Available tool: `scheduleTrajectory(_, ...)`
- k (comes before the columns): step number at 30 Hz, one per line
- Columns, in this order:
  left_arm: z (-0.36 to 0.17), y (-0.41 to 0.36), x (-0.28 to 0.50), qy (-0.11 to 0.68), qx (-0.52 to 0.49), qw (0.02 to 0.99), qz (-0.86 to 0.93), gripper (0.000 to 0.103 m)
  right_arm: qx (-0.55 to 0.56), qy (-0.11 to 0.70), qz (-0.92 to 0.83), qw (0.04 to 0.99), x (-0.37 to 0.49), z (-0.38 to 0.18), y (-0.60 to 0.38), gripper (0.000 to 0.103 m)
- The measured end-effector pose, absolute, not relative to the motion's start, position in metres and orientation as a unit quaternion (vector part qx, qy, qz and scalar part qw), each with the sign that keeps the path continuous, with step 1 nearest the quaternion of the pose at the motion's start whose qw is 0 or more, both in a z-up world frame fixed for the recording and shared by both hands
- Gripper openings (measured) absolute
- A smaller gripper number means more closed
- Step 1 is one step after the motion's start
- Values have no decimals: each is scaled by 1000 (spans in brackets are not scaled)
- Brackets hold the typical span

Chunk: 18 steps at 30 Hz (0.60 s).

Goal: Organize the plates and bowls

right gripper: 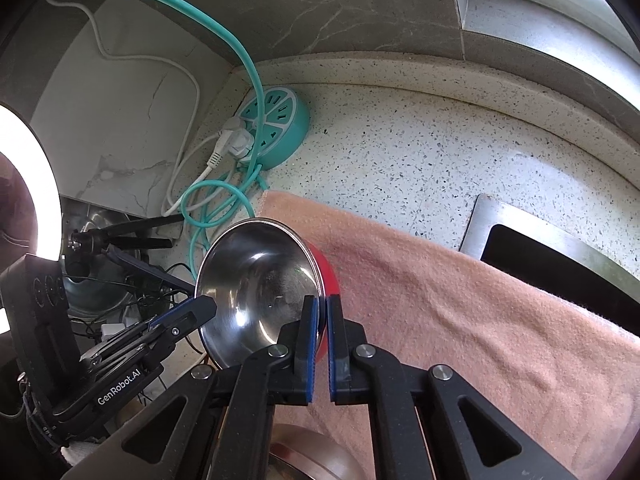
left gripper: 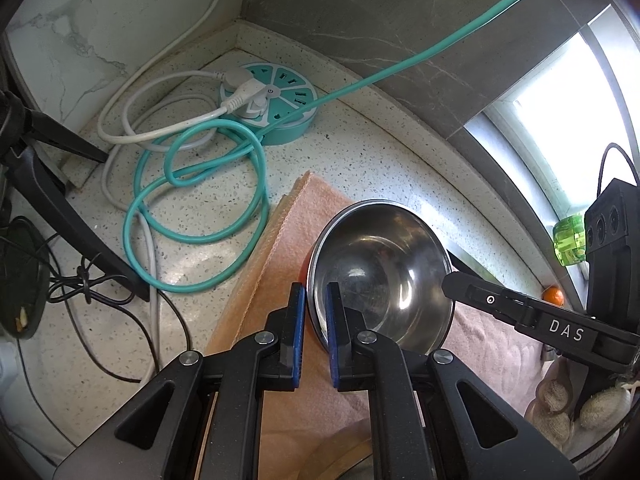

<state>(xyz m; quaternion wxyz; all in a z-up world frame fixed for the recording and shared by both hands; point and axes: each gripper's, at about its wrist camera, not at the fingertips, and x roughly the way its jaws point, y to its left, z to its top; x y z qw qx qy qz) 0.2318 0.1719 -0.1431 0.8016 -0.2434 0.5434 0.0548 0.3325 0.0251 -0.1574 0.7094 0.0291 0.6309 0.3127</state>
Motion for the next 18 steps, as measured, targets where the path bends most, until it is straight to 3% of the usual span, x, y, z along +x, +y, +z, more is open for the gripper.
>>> scheduleTrajectory(18,-98,155,205,516,-238,822,24,8,38,607,315,729,304,-108,2,4)
